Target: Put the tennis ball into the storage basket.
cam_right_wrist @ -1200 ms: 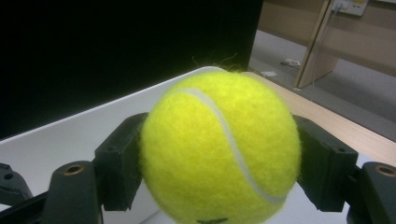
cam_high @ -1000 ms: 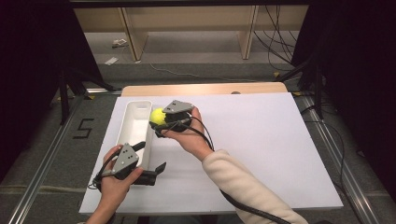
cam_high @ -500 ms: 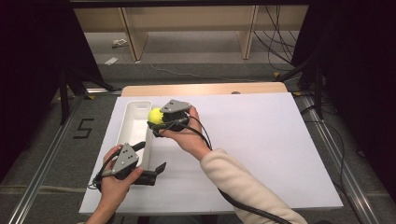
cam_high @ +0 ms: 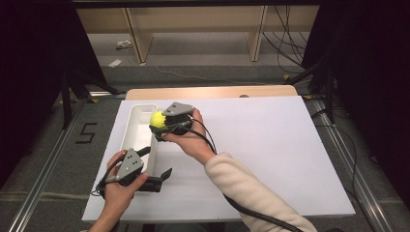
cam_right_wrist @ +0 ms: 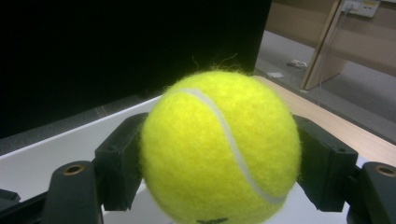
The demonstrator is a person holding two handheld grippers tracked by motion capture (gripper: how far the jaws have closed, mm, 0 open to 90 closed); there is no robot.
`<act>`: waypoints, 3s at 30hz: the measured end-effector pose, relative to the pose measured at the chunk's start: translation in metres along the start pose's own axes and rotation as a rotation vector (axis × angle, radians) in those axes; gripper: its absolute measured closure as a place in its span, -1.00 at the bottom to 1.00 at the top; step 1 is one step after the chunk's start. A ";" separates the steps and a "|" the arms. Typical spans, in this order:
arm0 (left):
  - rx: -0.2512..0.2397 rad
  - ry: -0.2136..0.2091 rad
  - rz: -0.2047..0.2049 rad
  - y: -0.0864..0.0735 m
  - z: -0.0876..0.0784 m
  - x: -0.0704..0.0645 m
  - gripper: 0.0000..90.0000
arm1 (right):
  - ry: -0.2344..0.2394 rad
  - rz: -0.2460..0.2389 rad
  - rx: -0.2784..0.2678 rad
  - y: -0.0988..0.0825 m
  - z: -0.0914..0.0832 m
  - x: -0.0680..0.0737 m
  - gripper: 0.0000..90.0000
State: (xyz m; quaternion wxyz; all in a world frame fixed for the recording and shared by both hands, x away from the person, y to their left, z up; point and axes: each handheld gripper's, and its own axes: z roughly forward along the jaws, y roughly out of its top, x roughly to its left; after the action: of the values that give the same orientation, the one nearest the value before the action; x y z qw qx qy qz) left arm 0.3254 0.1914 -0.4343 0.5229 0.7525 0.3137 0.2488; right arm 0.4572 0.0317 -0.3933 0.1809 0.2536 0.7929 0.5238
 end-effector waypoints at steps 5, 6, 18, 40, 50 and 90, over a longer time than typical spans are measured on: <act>0.000 0.001 0.002 0.000 0.000 0.000 -1.00 | 0.004 -0.001 0.002 0.002 0.002 0.001 -0.40; 0.000 0.000 0.002 0.000 0.000 0.000 -1.00 | 0.006 0.001 0.003 0.003 0.002 0.002 -0.40; -0.001 -0.001 -0.002 0.000 0.000 0.000 -1.00 | 0.018 -0.006 0.010 0.005 0.007 0.005 -0.40; 0.001 -0.003 0.003 0.000 0.000 0.000 -1.00 | 0.042 -0.021 0.017 0.010 0.017 0.013 -0.40; 0.001 -0.002 0.003 0.000 0.000 -0.001 -1.00 | 0.049 -0.022 0.019 0.013 0.020 0.014 -0.40; 0.003 -0.003 0.008 0.000 0.000 -0.002 -1.00 | 0.092 -0.038 0.048 0.022 0.039 0.021 -0.40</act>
State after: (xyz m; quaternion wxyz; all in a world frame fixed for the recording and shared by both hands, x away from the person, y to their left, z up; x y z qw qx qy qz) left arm 0.3244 0.1901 -0.4341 0.5214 0.7549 0.3101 0.2492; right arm 0.4667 0.0799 -0.3885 0.1479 0.2185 0.8173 0.5122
